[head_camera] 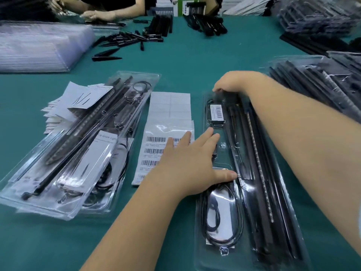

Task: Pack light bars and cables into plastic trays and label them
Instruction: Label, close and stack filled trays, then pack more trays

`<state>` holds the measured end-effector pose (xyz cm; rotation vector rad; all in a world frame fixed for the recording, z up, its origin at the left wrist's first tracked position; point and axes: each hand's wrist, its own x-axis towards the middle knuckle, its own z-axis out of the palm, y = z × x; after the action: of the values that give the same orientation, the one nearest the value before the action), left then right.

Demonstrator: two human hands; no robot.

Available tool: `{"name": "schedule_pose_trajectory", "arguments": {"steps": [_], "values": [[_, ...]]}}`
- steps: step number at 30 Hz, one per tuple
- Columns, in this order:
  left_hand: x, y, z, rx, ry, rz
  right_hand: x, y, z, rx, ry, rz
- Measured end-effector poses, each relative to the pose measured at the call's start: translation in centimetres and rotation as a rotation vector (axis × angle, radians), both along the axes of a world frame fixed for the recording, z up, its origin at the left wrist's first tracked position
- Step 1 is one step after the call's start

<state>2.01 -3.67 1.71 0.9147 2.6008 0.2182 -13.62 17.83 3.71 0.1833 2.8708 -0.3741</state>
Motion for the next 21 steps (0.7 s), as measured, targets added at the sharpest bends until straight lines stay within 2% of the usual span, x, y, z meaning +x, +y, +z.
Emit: {"name": "schedule_pose_trajectory", "arguments": {"steps": [4,11,16,21], "values": [[0.0,0.1,0.1,-0.023,0.005,-0.004,-0.4,1.1,0.4,-0.302,-0.126,-0.130],[0.2,0.2,0.2,-0.022,0.009,-0.025,-0.5,1.1,0.8,-0.258,-0.174,-0.137],[0.3,0.1,0.1,-0.014,0.006,-0.022,-0.4,1.7,0.1,-0.427,-0.126,-0.162],[0.3,0.0,0.0,0.000,-0.003,-0.026,-0.1,2.4,0.0,-0.611,-0.204,-0.211]]}}
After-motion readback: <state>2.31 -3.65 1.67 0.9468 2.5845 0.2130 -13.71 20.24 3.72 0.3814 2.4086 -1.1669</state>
